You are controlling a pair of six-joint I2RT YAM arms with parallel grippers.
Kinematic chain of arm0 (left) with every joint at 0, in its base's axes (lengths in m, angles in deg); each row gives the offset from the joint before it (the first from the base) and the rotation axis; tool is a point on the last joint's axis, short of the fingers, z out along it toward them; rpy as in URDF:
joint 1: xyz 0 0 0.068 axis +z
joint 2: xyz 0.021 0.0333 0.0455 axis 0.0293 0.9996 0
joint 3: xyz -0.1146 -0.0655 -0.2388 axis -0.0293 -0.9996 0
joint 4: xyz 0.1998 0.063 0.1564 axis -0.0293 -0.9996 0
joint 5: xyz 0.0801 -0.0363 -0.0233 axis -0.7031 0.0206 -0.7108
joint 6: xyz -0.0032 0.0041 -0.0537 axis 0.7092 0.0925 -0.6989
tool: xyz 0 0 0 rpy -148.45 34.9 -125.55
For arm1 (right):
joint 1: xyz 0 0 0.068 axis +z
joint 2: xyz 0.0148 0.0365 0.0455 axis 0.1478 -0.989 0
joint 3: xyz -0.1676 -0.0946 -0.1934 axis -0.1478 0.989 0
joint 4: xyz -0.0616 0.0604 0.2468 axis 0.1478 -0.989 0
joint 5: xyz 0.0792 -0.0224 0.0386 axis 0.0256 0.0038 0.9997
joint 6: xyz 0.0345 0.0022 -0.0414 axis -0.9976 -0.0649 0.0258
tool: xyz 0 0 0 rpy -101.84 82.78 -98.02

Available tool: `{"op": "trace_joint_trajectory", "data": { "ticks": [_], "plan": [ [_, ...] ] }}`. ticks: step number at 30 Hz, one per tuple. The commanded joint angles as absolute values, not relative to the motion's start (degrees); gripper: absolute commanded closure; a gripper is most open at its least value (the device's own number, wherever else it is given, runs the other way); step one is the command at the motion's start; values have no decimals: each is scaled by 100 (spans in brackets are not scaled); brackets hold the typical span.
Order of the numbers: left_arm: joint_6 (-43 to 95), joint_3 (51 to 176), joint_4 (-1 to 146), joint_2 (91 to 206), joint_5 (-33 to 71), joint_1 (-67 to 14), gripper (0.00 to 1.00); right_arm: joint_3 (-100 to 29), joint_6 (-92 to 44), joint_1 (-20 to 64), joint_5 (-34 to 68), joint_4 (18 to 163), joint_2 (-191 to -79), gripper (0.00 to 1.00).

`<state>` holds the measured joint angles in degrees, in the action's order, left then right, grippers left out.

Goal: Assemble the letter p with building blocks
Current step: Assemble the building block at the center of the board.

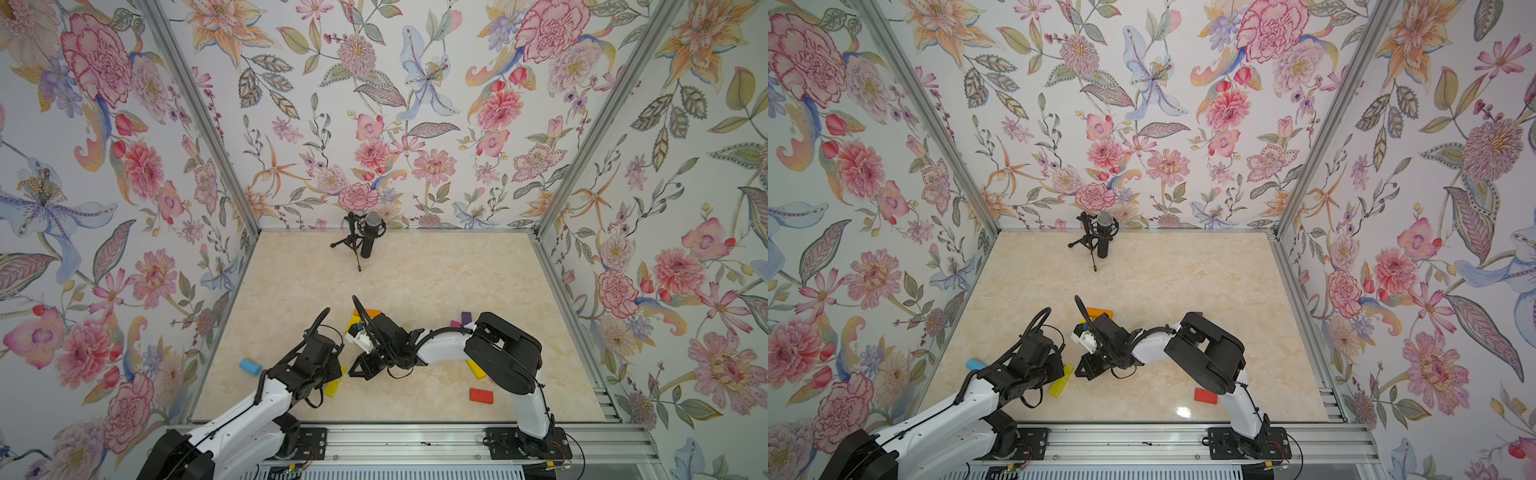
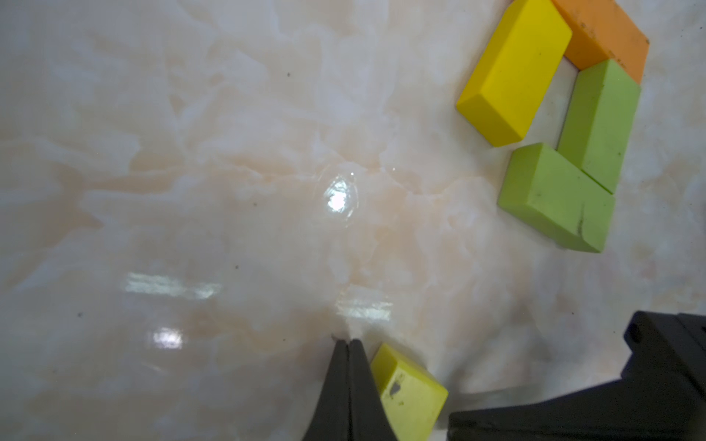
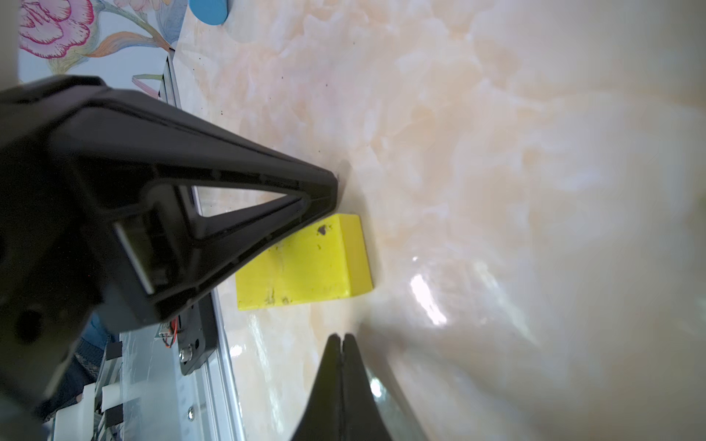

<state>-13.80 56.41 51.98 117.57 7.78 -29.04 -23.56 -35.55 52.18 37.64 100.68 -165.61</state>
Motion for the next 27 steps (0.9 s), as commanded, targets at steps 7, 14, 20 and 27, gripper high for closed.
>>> {"op": "trace_joint_trajectory", "data": {
  "ticks": [7, 14, 20, 27],
  "plan": [
    [-1484, 5479, 5269, 11916, 852, -2979, 100, -2664, -3499, 5211, 3855, 9779, -16877, 100],
    [-1461, 5457, 5474, 11971, 887, -2979, 100, -2808, -3620, 5165, 3671, 9778, -16927, 100],
    [-1275, 5706, 5734, 12513, 817, -2971, 100, -2915, -3762, 5058, 3620, 9904, -16986, 100],
    [-1255, 5814, 5759, 12592, 712, -2937, 100, -2986, -3777, 4935, 3537, 9886, -17021, 100]
  ]
}}
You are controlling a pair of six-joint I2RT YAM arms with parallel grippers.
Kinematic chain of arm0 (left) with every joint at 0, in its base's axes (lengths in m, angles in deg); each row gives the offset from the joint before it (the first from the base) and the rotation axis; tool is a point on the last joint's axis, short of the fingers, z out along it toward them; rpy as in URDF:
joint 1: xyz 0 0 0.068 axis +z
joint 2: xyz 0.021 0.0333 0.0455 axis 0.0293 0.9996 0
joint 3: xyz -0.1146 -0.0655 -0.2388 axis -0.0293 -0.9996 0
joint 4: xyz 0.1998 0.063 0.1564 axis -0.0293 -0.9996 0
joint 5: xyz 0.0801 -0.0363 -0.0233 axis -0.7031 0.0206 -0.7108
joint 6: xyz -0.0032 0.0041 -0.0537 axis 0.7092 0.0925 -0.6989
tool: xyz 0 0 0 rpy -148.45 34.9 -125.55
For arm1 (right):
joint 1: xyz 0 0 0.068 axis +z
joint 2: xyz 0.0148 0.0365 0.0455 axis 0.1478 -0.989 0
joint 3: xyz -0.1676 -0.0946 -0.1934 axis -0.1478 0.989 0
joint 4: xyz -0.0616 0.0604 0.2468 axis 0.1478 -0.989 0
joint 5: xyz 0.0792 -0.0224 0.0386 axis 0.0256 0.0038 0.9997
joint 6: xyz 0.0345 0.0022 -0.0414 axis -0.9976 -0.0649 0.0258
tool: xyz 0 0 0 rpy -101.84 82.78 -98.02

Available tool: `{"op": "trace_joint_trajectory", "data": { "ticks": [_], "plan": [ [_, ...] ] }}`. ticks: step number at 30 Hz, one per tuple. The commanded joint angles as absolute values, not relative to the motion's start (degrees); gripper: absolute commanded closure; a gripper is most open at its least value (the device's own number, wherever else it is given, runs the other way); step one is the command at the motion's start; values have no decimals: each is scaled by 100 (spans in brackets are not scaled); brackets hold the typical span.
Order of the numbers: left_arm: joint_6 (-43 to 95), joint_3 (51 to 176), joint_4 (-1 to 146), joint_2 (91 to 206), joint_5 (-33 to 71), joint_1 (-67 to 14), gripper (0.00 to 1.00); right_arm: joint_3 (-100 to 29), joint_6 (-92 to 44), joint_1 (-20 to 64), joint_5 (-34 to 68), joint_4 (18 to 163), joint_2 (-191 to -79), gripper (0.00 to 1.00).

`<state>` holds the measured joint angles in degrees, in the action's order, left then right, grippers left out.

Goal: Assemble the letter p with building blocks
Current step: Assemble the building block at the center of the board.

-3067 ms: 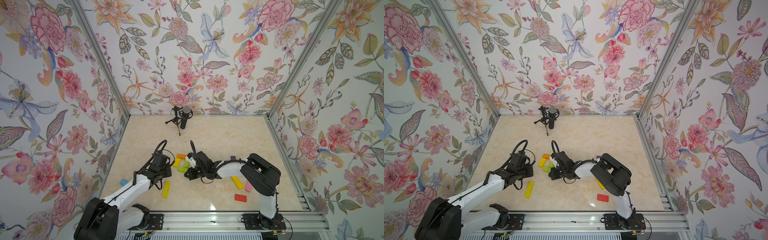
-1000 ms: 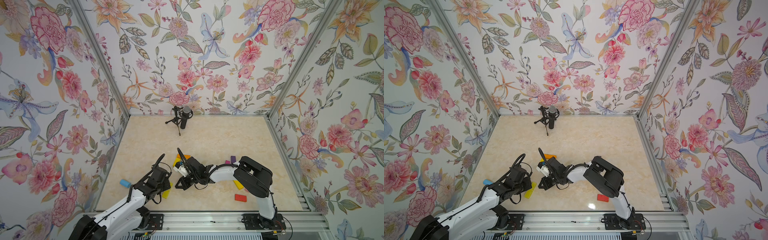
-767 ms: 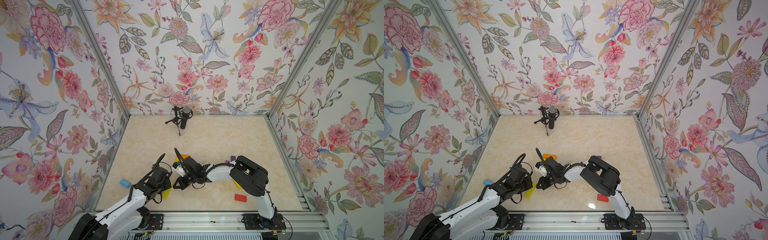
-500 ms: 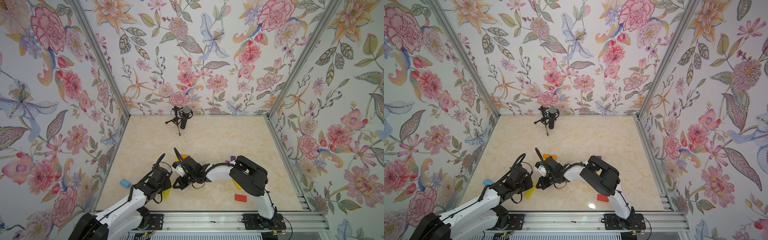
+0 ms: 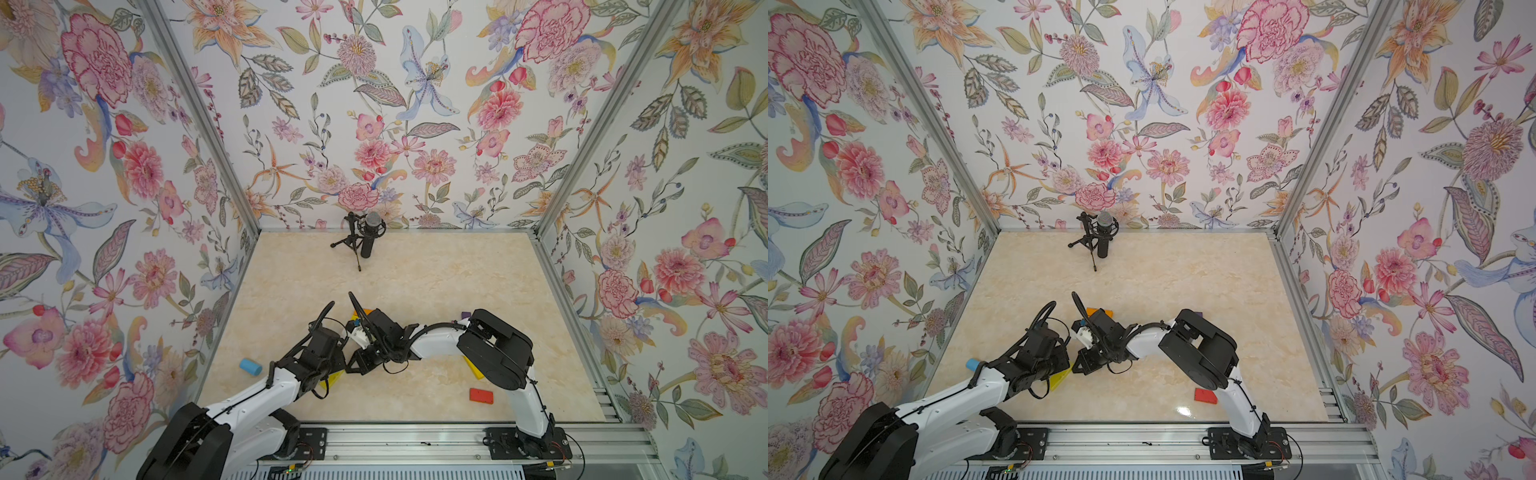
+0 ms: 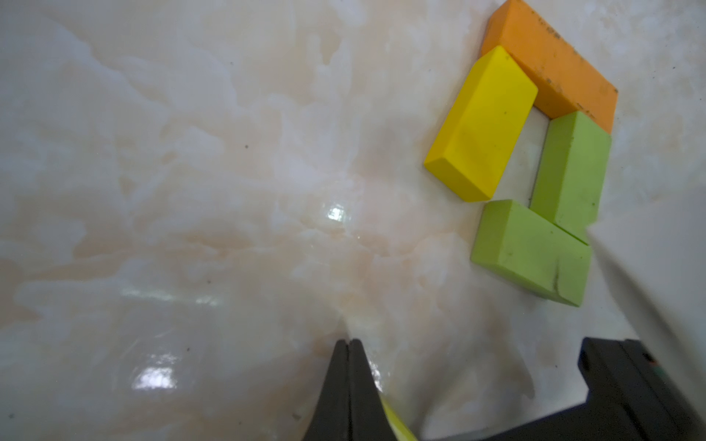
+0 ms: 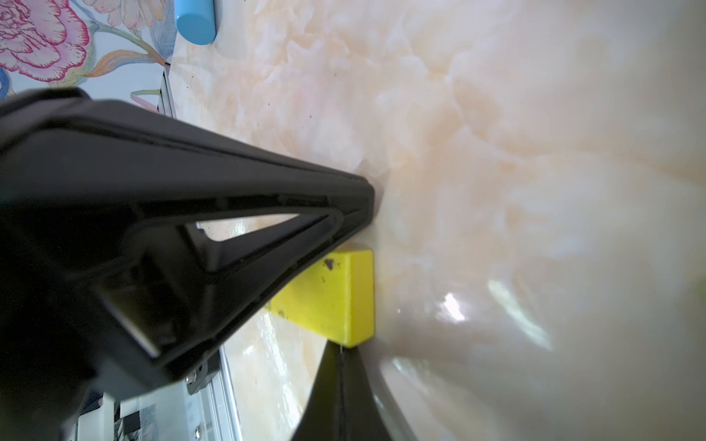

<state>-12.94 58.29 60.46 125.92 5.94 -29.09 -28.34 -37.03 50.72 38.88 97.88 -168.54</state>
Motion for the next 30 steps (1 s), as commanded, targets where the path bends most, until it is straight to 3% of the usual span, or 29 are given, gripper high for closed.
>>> {"op": "trace_joint_trajectory", "data": {
  "ticks": [1, 15, 23, 30],
  "plan": [
    [-1248, 5813, 5728, 12562, 703, -2914, 100, -2990, -3774, 4920, 3528, 9898, -17020, 100],
    [-868, 6074, 5808, 12977, 755, -2522, 100, -3009, -3764, 4805, 3549, 9912, -17004, 100],
    [-939, 6088, 4906, 12149, 226, -2417, 100, -2563, -3759, 4914, 3269, 9849, -16656, 100],
    [-1064, 5833, 4893, 12108, 611, -2455, 100, -2032, -3826, 5003, 3161, 9920, -16243, 100]
  ]
}}
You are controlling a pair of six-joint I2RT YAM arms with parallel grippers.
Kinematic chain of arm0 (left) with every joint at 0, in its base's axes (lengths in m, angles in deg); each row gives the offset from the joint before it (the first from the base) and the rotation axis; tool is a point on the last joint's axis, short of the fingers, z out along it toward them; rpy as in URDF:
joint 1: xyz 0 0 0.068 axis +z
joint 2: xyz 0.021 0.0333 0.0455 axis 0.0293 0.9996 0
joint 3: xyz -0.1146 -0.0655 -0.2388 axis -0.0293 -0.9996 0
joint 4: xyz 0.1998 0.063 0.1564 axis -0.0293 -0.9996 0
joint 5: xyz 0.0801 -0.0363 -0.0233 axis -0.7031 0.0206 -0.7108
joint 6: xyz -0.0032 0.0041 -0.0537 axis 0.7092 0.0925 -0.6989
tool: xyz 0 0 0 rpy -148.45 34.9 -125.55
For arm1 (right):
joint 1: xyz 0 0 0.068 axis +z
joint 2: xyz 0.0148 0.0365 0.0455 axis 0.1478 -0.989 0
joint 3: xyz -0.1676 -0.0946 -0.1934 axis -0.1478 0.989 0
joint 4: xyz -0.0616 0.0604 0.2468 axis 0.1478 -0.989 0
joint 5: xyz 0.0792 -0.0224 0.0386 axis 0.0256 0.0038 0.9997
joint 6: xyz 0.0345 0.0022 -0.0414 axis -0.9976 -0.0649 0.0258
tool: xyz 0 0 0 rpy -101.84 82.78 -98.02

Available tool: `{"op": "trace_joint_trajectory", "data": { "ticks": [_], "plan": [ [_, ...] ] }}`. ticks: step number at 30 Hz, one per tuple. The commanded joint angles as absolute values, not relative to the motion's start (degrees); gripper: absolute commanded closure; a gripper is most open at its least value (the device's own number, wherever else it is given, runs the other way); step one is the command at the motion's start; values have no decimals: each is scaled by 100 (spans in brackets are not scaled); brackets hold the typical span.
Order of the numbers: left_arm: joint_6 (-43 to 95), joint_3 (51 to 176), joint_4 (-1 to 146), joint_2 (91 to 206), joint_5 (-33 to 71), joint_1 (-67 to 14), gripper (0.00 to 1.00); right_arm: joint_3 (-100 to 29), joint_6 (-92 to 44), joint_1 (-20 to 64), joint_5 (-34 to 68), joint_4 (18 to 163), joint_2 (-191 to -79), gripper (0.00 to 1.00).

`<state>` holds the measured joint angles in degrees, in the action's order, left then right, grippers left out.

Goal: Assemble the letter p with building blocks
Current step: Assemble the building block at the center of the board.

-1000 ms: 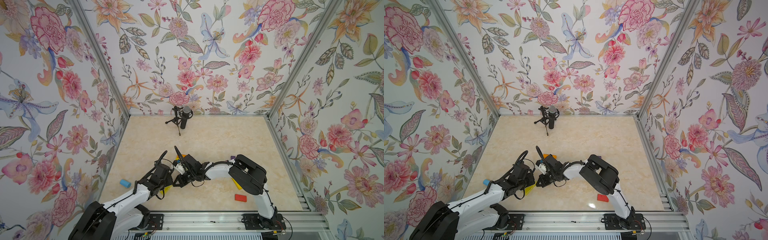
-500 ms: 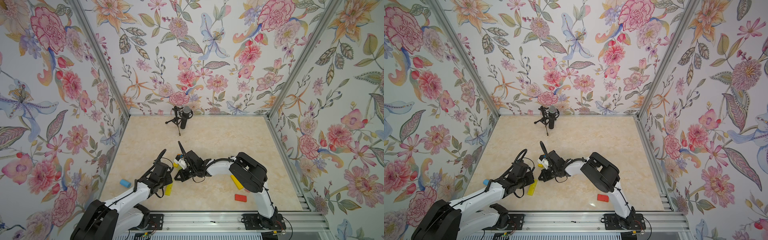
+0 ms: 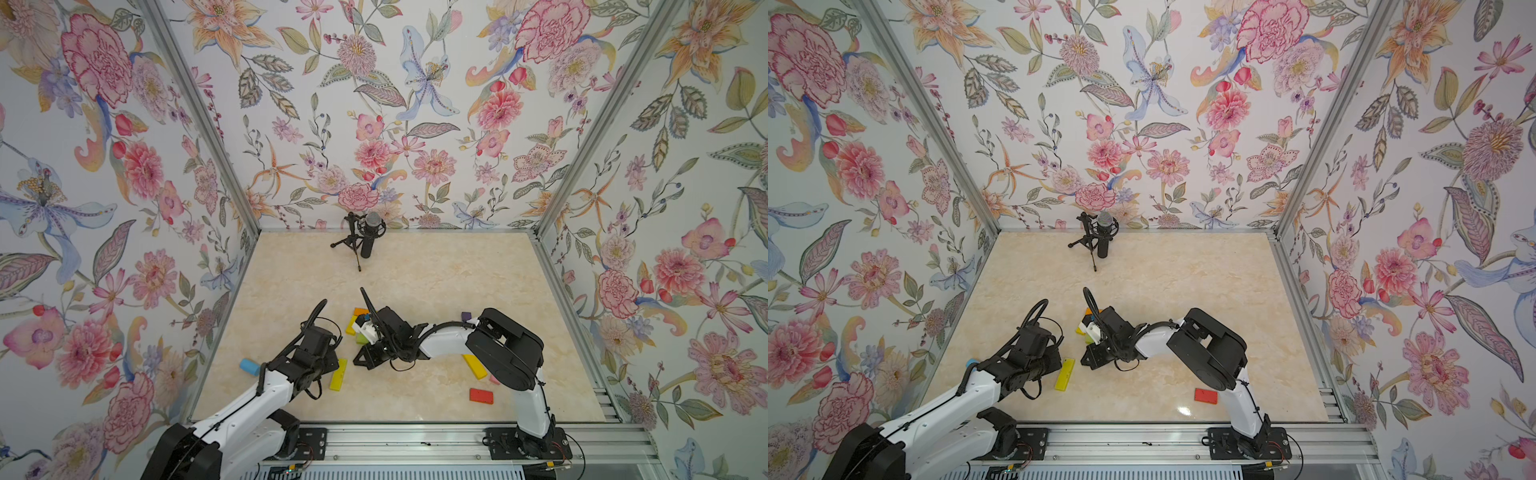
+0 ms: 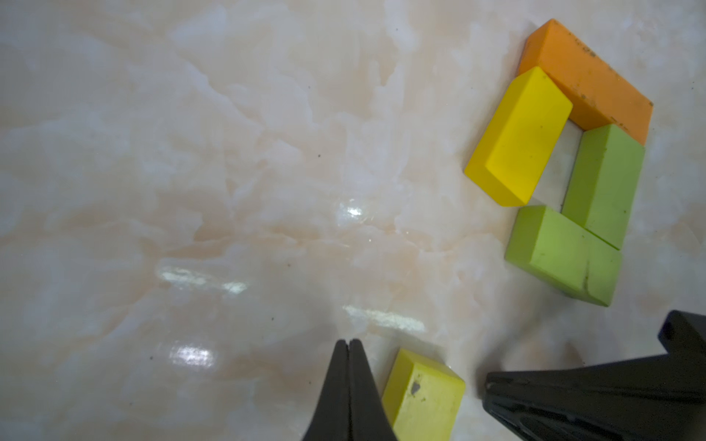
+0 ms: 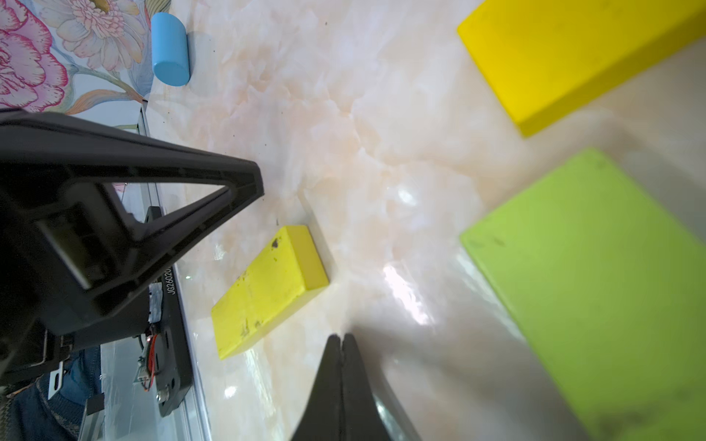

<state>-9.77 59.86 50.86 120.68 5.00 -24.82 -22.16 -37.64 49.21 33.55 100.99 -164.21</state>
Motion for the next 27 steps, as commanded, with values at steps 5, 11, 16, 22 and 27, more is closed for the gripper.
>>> {"op": "trace_joint_trajectory", "data": {
  "ticks": [5, 11, 16, 22, 27],
  "plan": [
    [-1274, 5605, 4784, 11970, 604, -2644, 100, -2039, -3697, 5105, 3239, 9839, -16191, 100],
    [-1403, 5563, 4742, 11808, 684, -2952, 100, -2309, -3632, 5167, 3639, 9888, -16520, 100],
    [-1609, 5541, 4586, 11690, 708, -3228, 100, -2382, -3579, 5190, 3668, 9883, -16534, 100],
    [-1677, 5410, 4940, 11772, 779, -3277, 100, -2584, -3560, 5209, 3984, 9963, -16764, 100],
    [-1652, 5533, 5309, 12099, 675, -3264, 100, -2709, -3634, 5121, 4112, 10082, -16927, 100]
  ]
}}
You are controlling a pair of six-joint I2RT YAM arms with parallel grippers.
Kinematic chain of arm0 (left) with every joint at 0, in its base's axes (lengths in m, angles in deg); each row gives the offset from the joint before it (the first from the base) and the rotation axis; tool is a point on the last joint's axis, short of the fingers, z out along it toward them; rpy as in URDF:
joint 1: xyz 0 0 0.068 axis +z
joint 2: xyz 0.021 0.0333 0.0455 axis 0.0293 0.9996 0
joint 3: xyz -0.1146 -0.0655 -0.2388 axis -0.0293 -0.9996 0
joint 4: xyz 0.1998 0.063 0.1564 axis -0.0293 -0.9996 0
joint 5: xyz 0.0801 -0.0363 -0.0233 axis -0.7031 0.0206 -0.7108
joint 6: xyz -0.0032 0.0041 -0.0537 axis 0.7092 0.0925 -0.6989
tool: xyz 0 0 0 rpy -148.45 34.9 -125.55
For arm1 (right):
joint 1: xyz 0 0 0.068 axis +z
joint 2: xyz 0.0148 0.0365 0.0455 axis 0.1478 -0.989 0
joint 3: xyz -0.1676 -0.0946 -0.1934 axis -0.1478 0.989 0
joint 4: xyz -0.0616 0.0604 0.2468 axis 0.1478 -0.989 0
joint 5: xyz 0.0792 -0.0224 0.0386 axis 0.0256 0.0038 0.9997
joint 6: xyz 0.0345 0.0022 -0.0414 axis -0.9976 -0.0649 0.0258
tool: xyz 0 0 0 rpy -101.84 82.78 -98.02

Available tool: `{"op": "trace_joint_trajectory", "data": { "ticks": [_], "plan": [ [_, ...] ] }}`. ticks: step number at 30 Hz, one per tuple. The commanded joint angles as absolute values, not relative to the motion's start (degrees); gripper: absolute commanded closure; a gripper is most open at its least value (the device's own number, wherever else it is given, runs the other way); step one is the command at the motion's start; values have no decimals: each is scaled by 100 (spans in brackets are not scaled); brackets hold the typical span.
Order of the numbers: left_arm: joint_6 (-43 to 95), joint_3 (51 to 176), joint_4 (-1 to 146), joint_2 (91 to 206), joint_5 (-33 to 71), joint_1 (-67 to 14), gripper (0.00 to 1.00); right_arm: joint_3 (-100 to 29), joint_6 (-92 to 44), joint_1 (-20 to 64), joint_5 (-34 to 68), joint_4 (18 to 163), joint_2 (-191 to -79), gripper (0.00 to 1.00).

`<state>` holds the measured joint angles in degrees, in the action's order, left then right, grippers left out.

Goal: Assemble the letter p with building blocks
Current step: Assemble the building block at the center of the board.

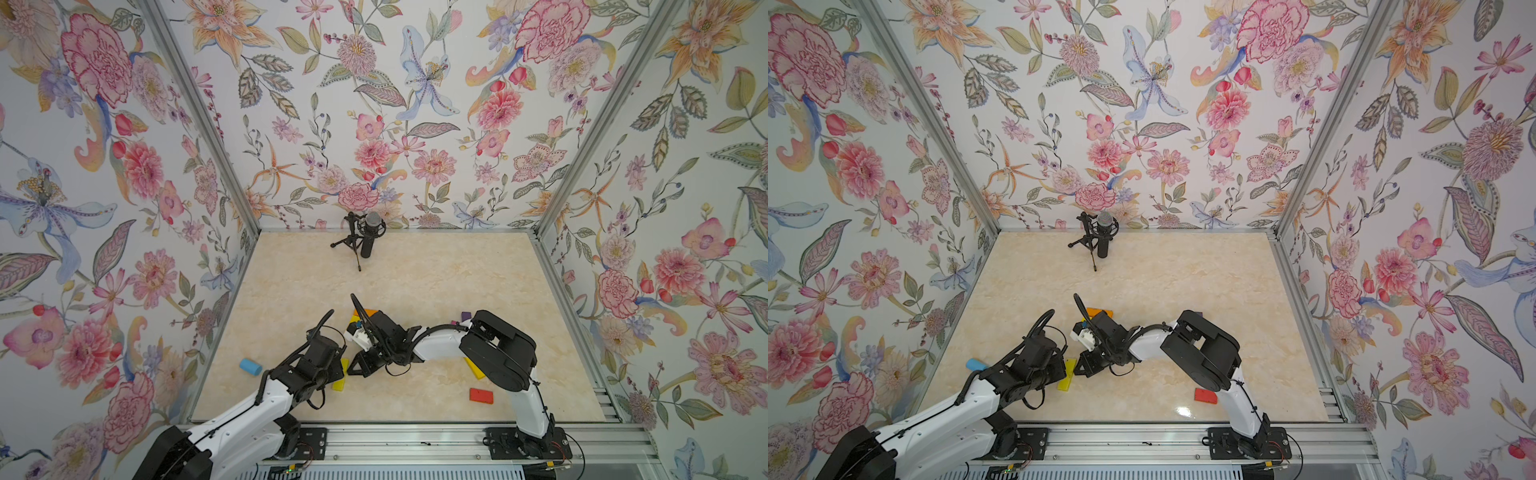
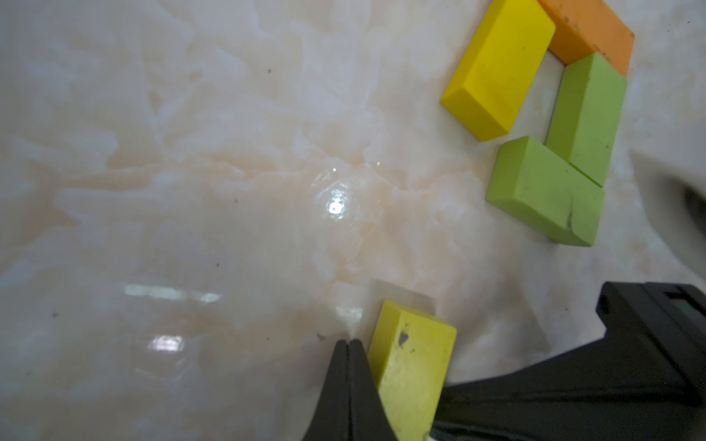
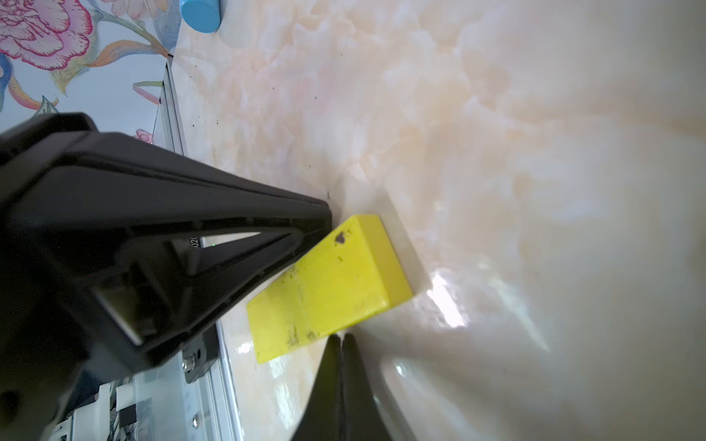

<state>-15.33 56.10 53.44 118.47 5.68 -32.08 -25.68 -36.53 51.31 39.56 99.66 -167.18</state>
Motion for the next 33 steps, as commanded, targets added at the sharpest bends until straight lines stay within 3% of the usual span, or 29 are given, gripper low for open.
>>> {"op": "trace_joint_trajectory", "data": {
  "ticks": [1, 33],
  "plan": [
    [-1633, 5577, 5343, 12168, 647, -3257, 100, -2693, -3676, 5098, 4132, 10146, -16942, 100],
    [-975, 6149, 6042, 13363, 636, -2557, 100, -2995, -3785, 4653, 4093, 10264, -17084, 100]
  ]
}}
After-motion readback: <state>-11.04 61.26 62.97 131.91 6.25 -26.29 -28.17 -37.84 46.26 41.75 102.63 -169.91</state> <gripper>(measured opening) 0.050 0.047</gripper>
